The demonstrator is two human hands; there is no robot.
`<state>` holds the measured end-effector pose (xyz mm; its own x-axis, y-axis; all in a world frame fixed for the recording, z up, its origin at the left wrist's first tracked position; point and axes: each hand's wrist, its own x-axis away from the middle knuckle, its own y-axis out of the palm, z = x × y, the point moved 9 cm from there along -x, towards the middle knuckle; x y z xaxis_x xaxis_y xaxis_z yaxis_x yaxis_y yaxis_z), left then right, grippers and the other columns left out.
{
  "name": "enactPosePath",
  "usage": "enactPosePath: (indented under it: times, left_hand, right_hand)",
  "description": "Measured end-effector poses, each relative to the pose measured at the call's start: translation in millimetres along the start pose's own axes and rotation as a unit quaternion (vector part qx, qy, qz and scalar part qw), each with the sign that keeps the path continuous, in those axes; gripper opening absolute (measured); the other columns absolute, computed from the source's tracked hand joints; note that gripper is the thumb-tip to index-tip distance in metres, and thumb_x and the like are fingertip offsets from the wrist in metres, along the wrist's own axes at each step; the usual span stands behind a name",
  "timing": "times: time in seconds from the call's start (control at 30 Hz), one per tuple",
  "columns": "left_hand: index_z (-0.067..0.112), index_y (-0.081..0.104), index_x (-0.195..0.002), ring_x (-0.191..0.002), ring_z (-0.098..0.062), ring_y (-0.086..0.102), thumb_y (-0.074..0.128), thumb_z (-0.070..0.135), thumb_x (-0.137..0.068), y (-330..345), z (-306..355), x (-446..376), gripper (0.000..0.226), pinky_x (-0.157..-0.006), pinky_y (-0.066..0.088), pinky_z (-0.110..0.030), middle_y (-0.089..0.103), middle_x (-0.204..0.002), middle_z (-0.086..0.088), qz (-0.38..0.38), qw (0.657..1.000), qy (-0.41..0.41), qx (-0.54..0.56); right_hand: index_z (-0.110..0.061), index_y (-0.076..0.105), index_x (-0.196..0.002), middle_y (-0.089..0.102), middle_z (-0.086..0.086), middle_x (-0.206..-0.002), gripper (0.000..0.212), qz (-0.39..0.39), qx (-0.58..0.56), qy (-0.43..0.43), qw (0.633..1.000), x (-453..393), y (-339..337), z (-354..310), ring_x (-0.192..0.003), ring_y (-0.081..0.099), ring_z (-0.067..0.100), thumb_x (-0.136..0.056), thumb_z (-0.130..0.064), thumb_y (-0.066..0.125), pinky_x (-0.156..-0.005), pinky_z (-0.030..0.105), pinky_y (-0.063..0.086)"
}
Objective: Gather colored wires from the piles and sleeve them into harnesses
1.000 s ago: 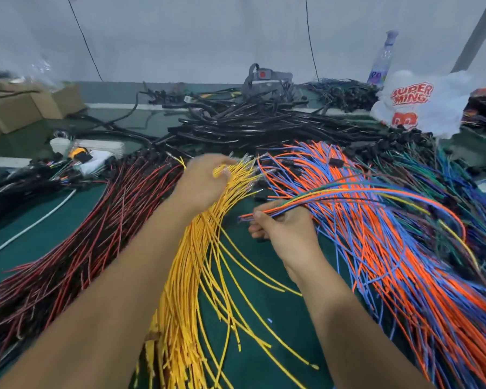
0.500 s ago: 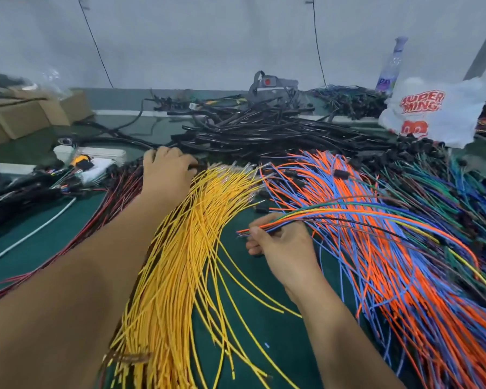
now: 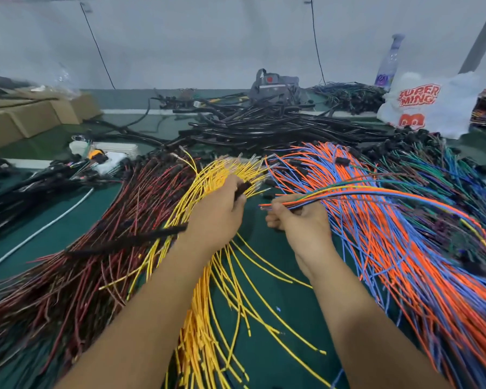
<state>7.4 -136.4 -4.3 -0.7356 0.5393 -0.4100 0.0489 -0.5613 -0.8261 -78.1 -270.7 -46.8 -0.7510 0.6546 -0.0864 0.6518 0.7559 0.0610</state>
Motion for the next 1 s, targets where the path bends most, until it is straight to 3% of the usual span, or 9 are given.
enactPosePath:
  times: [0.1, 0.23, 0.33, 0.47, 0.6, 0.87, 1.0]
  left_hand:
    - [0.027, 0.047, -0.115, -0.072, -0.018, 0.048, 0.038, 0.041, -0.1, 5, -1, 3, 0.022, -0.056, 0.028, -0.032, 0.047, -0.072, 0.012, 0.001, 1.0, 0.003, 0.023]
    - [0.026, 0.059, -0.108, -0.071, 0.002, 0.05, 0.049, 0.027, -0.099, 4, 0, 5, 0.014, -0.059, 0.034, -0.016, 0.056, -0.079, 0.017, -0.03, 0.986, 0.031, 0.162]
    - [0.022, 0.066, -0.109, -0.092, -0.005, 0.057, 0.06, 0.018, -0.093, 1, 2, 4, 0.018, -0.081, 0.043, -0.019, 0.065, -0.098, 0.011, -0.023, 0.977, 0.036, 0.208]
    - [0.023, 0.069, -0.106, -0.092, -0.001, 0.058, 0.066, 0.017, -0.089, -1, 1, 4, 0.019, -0.083, 0.042, -0.011, 0.068, -0.098, 0.012, -0.013, 0.977, 0.036, 0.209]
    - [0.026, 0.07, -0.101, -0.087, 0.001, 0.058, 0.067, 0.018, -0.088, -6, 1, 5, 0.016, -0.079, 0.044, -0.014, 0.066, -0.089, 0.02, -0.004, 0.974, 0.034, 0.223]
    - [0.03, 0.069, -0.1, -0.094, -0.001, 0.059, 0.059, 0.032, -0.093, -3, -2, 8, 0.013, -0.086, 0.048, -0.028, 0.068, -0.097, 0.016, -0.016, 0.97, 0.002, 0.242]
    - [0.026, 0.069, -0.105, -0.095, -0.004, 0.058, 0.059, 0.03, -0.094, -6, 0, 6, 0.016, -0.085, 0.046, -0.024, 0.066, -0.099, 0.015, -0.004, 0.98, 0.009, 0.2]
  right_hand:
    - [-0.015, 0.065, -0.076, 0.066, -0.003, -0.054, 0.023, 0.009, -0.042, -0.011, 0.999, -1, -4, -3, -0.054, 0.066, 0.008, -0.092, -0.001, 0.058, -0.057, 0.019, 0.052]
    - [-0.008, 0.065, -0.078, 0.064, 0.0, -0.056, 0.021, -0.013, -0.116, -0.012, 0.993, -2, 0, -8, -0.054, 0.063, 0.009, -0.093, 0.003, 0.056, -0.054, 0.016, 0.05]
    - [-0.008, 0.066, -0.077, 0.064, 0.002, -0.059, 0.023, -0.028, -0.155, -0.006, 0.987, -2, 3, -10, -0.056, 0.063, 0.011, -0.094, 0.004, 0.055, -0.057, 0.018, 0.051]
    - [-0.007, 0.065, -0.078, 0.064, 0.002, -0.059, 0.024, -0.042, -0.174, 0.0, 0.984, -1, 7, -10, -0.056, 0.063, 0.011, -0.094, 0.005, 0.053, -0.056, 0.018, 0.051]
    - [-0.007, 0.064, -0.079, 0.062, 0.002, -0.06, 0.022, -0.042, -0.165, 0.006, 0.985, -2, 7, -8, -0.056, 0.062, 0.011, -0.095, 0.004, 0.053, -0.057, 0.019, 0.051]
    - [-0.01, 0.067, -0.08, 0.067, 0.0, -0.06, 0.019, -0.008, -0.07, -0.036, 0.997, -1, 2, -10, -0.06, 0.067, 0.013, -0.093, 0.0, 0.058, -0.061, 0.02, 0.054]
    - [-0.014, 0.065, -0.078, 0.067, -0.002, -0.057, 0.019, -0.007, -0.02, -0.068, 0.997, 1, 5, -18, -0.059, 0.069, 0.011, -0.091, 0.0, 0.059, -0.06, 0.02, 0.055]
